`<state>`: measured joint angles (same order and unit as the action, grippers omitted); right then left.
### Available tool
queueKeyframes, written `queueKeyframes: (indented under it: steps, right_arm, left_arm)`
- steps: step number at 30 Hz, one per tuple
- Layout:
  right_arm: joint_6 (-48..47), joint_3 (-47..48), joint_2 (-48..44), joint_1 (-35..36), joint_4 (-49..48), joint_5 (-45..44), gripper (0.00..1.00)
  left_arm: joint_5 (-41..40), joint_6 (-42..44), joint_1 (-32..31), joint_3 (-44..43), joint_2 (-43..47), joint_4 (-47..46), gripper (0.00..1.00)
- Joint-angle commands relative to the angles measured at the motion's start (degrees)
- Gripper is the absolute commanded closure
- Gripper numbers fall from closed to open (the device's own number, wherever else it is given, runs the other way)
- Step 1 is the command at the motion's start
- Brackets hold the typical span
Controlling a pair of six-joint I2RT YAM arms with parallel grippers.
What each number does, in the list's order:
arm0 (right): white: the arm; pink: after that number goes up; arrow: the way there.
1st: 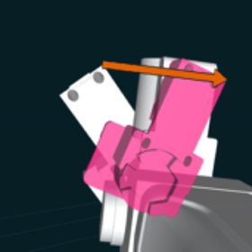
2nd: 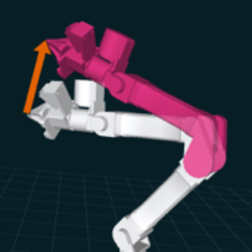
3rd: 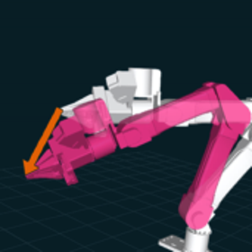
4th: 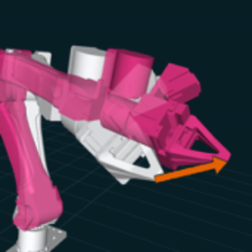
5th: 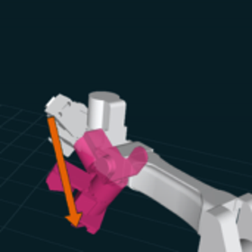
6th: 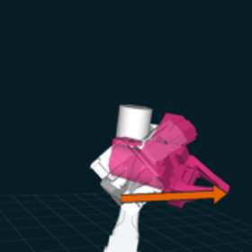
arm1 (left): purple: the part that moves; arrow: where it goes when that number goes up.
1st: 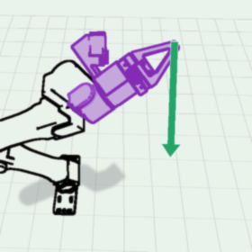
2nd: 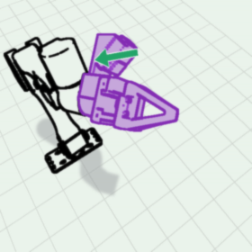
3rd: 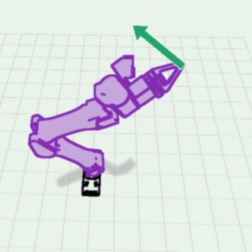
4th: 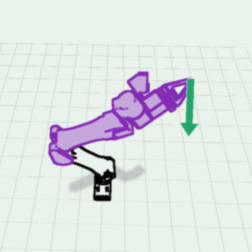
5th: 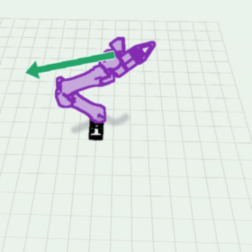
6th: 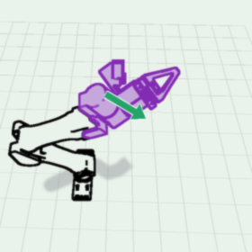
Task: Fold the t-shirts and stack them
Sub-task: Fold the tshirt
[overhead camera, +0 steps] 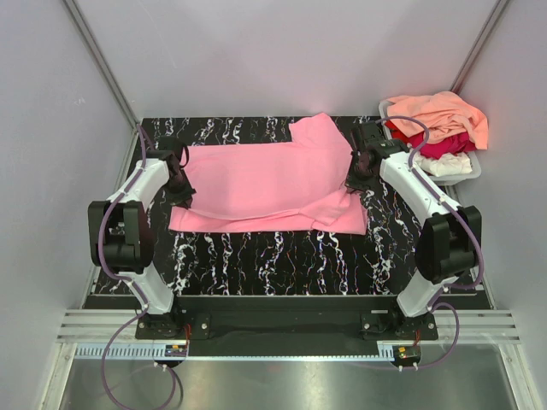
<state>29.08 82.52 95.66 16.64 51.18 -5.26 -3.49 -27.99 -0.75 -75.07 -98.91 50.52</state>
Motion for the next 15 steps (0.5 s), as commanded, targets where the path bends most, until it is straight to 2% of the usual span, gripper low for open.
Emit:
queueKeyframes:
  steps: [1,15]
  right_arm:
    - [-2.62,4.83,2.16,-0.91,-1.00,-0.72,1.00]
    - [-4.12,10.37,11.12,-3.11,-1.43,1.65,1.00]
  left_arm:
    - [-1.96,-0.22,-0.04,-3.15,-0.93,0.01,1.00]
    - [-3.37,-0.31,0.67,-6.05,-6.20,0.02,1.00]
